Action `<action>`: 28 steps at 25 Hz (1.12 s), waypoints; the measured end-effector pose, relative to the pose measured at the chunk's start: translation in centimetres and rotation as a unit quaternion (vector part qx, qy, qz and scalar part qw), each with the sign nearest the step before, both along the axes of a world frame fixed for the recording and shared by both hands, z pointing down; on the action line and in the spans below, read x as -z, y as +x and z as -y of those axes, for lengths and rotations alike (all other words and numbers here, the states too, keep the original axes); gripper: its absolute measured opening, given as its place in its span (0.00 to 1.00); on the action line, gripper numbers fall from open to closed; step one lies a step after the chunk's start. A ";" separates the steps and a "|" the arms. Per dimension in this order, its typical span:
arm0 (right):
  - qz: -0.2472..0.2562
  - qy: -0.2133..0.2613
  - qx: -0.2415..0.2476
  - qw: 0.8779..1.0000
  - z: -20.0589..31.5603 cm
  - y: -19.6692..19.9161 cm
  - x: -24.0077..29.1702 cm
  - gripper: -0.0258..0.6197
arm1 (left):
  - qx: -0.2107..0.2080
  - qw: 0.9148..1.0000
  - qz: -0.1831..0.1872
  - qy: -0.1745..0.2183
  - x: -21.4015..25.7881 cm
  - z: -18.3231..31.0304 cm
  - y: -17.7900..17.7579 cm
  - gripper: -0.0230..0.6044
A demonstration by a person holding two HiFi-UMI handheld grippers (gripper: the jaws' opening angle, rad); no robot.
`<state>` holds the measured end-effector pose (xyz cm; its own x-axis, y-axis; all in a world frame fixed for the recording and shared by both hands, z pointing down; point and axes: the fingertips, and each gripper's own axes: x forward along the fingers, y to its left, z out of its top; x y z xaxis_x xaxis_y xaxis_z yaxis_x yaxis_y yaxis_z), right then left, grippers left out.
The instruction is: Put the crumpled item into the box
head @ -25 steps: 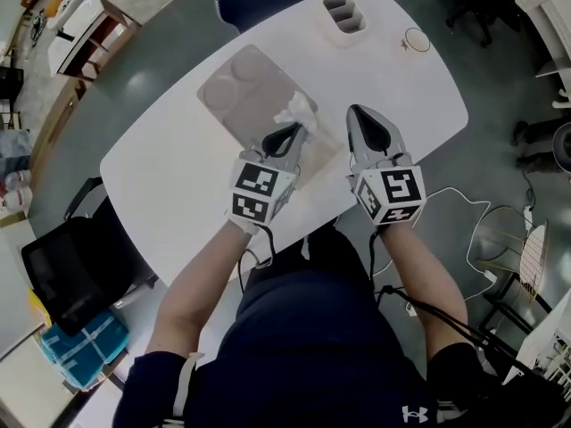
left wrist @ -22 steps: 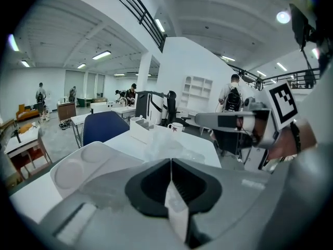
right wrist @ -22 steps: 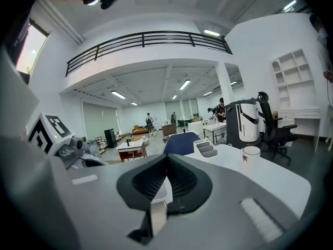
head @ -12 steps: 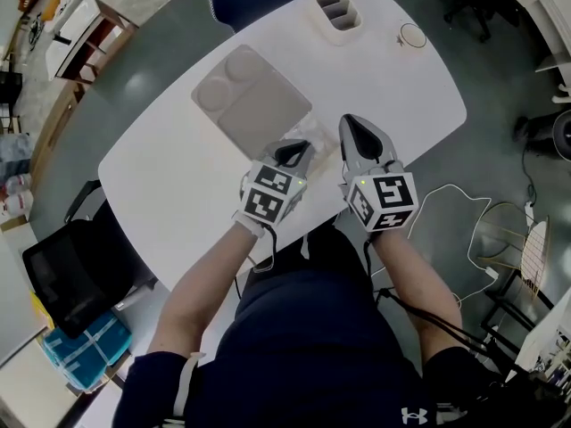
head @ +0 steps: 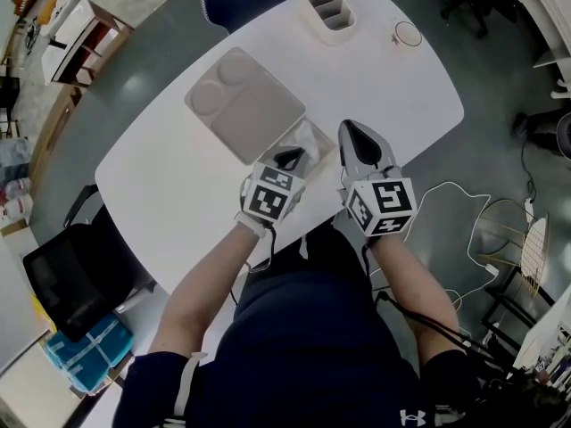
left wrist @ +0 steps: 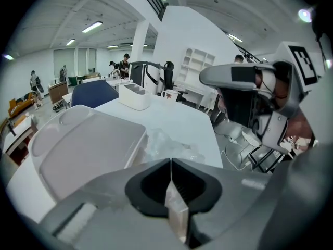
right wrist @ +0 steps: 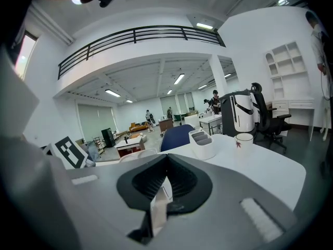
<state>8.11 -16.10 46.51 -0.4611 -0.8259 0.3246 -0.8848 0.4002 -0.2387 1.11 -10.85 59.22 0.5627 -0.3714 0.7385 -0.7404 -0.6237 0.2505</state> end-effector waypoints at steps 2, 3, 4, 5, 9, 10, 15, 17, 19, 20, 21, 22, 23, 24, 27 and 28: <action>0.000 -0.002 -0.001 1.000 0.0 0.2 -0.1 0.04 | 0.005 1.000 0.008 -0.007 -0.5 0.0 -0.2 0.05; 0.000 -0.003 -0.002 1.000 0.0 0.4 -0.2 0.04 | 0.007 1.000 0.013 -0.012 -0.9 0.0 -0.2 0.05; 0.000 -0.005 -0.002 1.000 -0.1 0.5 -0.3 0.04 | 0.007 1.000 0.018 -0.017 -1.2 0.0 -0.1 0.05; 0.000 -0.006 -0.003 1.000 -0.1 0.6 -0.4 0.04 | 0.005 0.999 0.023 -0.022 -1.4 -0.1 -0.1 0.05; 0.001 -0.009 -0.003 1.000 -0.2 0.7 -0.6 0.04 | 0.005 0.999 0.043 -0.029 -2.5 -0.2 -0.1 0.05; 0.001 -0.009 -0.003 1.000 -0.3 0.6 -0.6 0.04 | 0.006 0.998 0.048 -0.030 -2.7 -0.2 -0.2 0.05; 0.002 -0.012 0.000 1.000 -0.7 0.5 -0.9 0.04 | 0.007 0.997 0.074 -0.036 -3.2 -0.1 -0.3 0.06; 0.003 -0.014 -0.001 1.000 -1.0 0.6 -1.1 0.04 | 0.006 0.996 0.083 -0.038 -3.5 -0.1 -0.3 0.06; 0.004 -0.016 -0.003 1.000 -1.1 0.8 -1.2 0.04 | 0.004 0.995 0.090 -0.040 -3.7 -0.1 -0.3 0.06; 0.004 -0.016 -0.003 1.000 -1.2 0.9 -1.3 0.04 | 0.003 0.995 0.093 -0.041 -3.9 -0.1 -0.2 0.06; 0.005 -0.017 -0.004 1.000 -1.2 1.1 -1.3 0.04 | 0.002 0.994 0.096 -0.043 -4.0 -0.1 -0.1 0.06; 0.005 -0.017 -0.005 1.000 -1.2 1.2 -1.4 0.04 | 0.001 0.994 0.099 -0.043 -4.1 -0.1 -0.1 0.06; 0.005 -0.017 -0.006 1.000 -1.2 1.4 -1.4 0.04 | 0.001 0.994 0.102 -0.043 -4.2 0.0 0.0 0.06; 0.005 -0.017 -0.007 1.000 -1.2 1.5 -1.4 0.04 | 0.001 0.994 0.104 -0.043 -4.3 0.0 0.0 0.06; 0.008 -0.016 -0.009 1.000 -1.2 1.6 -1.3 0.04 | 0.004 0.993 0.110 -0.044 -4.6 0.2 -0.1 0.07; 0.008 -0.016 -0.009 1.000 -1.2 1.7 -1.3 0.04 | 0.005 0.993 0.110 -0.044 -4.6 0.2 -0.1 0.08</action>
<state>9.79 -14.86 47.82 -0.4511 -0.8238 0.3433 -0.8880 0.3762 -0.2644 1.06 -11.05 63.84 0.3807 -0.3038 0.8734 -0.7892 -0.5990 0.1356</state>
